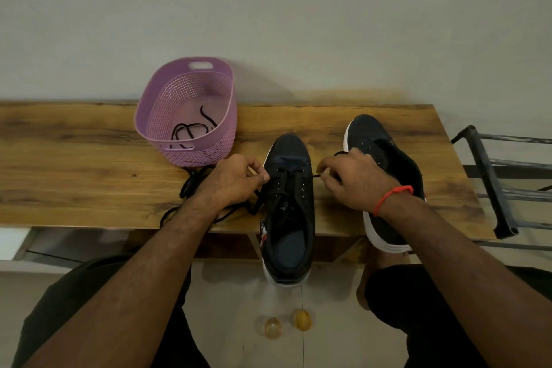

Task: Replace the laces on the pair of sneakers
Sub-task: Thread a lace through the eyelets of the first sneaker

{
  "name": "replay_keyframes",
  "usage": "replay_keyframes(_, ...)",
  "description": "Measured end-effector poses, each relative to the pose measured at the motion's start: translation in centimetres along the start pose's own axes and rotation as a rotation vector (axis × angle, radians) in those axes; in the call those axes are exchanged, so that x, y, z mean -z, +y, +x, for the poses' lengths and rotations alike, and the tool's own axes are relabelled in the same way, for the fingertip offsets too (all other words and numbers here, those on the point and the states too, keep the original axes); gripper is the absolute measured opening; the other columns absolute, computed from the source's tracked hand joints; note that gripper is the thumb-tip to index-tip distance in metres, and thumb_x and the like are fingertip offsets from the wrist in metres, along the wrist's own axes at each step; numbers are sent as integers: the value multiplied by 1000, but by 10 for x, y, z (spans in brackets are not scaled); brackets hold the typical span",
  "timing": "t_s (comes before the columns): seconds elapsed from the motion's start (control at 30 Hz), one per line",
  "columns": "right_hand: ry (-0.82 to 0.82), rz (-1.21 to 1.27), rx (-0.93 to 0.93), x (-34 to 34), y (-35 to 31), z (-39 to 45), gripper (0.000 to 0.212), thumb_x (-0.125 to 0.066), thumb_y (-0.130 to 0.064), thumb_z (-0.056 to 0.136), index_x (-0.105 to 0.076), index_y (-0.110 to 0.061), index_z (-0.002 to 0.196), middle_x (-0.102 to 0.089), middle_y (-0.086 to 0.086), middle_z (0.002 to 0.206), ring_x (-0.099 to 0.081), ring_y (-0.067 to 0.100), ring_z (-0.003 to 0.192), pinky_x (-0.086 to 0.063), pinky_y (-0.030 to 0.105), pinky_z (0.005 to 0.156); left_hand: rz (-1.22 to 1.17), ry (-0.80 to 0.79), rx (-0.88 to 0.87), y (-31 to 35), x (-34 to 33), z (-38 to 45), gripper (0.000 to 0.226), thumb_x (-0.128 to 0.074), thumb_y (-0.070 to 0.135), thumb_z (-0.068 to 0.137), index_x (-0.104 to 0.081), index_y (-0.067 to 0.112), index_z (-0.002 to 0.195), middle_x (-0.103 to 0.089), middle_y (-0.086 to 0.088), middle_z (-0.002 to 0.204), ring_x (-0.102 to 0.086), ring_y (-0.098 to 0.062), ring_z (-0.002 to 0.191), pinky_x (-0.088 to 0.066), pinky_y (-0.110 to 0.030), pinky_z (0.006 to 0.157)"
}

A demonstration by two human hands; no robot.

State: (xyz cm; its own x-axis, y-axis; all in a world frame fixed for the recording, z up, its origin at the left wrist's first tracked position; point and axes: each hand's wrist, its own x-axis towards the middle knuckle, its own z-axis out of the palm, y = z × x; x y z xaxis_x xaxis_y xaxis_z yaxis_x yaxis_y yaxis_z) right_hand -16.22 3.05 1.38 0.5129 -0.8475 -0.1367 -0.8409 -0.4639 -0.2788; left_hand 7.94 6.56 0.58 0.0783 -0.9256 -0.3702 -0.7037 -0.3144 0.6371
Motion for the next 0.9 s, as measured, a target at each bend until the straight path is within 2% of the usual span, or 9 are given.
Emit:
replay_keyframes(0.07, 19, 88, -13, 2, 0, 0, 35, -45, -24, 98, -56, -21, 132, -48, -15, 84, -42, 19, 103, -43, 45, 96, -50, -26, 9, -2, 0, 1, 2, -66, 28, 97, -66, 27, 99, -73, 6, 79, -65, 2, 54, -47, -23, 58)
replay_keyframes(0.17, 59, 146, -10, 2, -2, 2, 39, -41, -11, 99, -53, -16, 136, -55, -8, 94, -46, 21, 105, -46, 44, 95, -179, -91, 54, -1, 2, 2, 9, -60, 26, 101, -60, 30, 109, -75, 4, 78, -67, -2, 57, -46, -21, 51)
replay_keyframes(0.3, 62, 185, -5, 1, 0, 6, 47, -41, 8, 95, -53, -12, 136, -62, -2, 96, -54, 12, 91, -45, 20, 78, -452, -191, 95, 2, 11, 1, 16, -56, 33, 103, -62, 29, 118, -75, 3, 84, -73, -20, 85, -59, -39, 73)
replay_keyframes(0.37, 69, 217, -20, 1, 0, 6, 45, -43, 6, 97, -52, -15, 135, -65, -3, 97, -56, 10, 88, -44, 17, 74, -591, -219, 62, 4, 16, 0, 20, -56, 35, 103, -65, 26, 119, -74, 1, 84, -74, -23, 88, -60, -42, 79)
replay_keyframes(0.47, 142, 323, -33, 1, -1, 4, 30, -46, -4, 102, -58, -16, 127, -70, -3, 95, -59, 4, 78, -51, 21, 74, -792, -256, 37, 11, 24, -4, 27, -53, 35, 104, -64, 22, 124, -72, -2, 84, -74, -27, 87, -61, -37, 73)
replay_keyframes(0.6, 224, 376, -36, 2, -1, 6, 13, -57, -17, 100, -68, -14, 104, -69, -6, 82, -58, -3, 71, -50, 12, 67, -1036, -368, -48, 16, 32, -12, 43, -55, 40, 101, -55, 20, 138, -71, -6, 102, -72, -28, 82, -61, -49, 77)
replay_keyframes(0.77, 198, 294, -30, 0, 2, 6, 20, -58, -36, 97, -70, -20, 100, -66, -10, 77, -61, 3, 74, -56, 28, 71, -1201, -399, -305, 23, 53, -25, 39, -41, 34, 109, -45, 28, 147, -58, -5, 144, -73, -17, 86, -54, -25, 48)
replay_keyframes(0.83, 194, 267, -16, -2, 3, 7, 21, -58, -36, 97, -70, -20, 102, -65, -10, 79, -62, 6, 77, -57, 32, 73, -1223, -293, -356, 22, 64, -30, 39, -45, 29, 107, -46, 29, 146, -57, -2, 147, -74, -14, 87, -47, -17, 41)
replay_keyframes(0.9, 198, 285, 8, -3, 3, 8, 19, -57, -31, 99, -71, -19, 105, -65, -11, 82, -63, 7, 82, -53, 23, 73, -1110, -184, -307, 19, 74, -34, 38, -52, 27, 103, -51, 31, 141, -62, 0, 140, -74, -13, 80, -40, -17, 36)
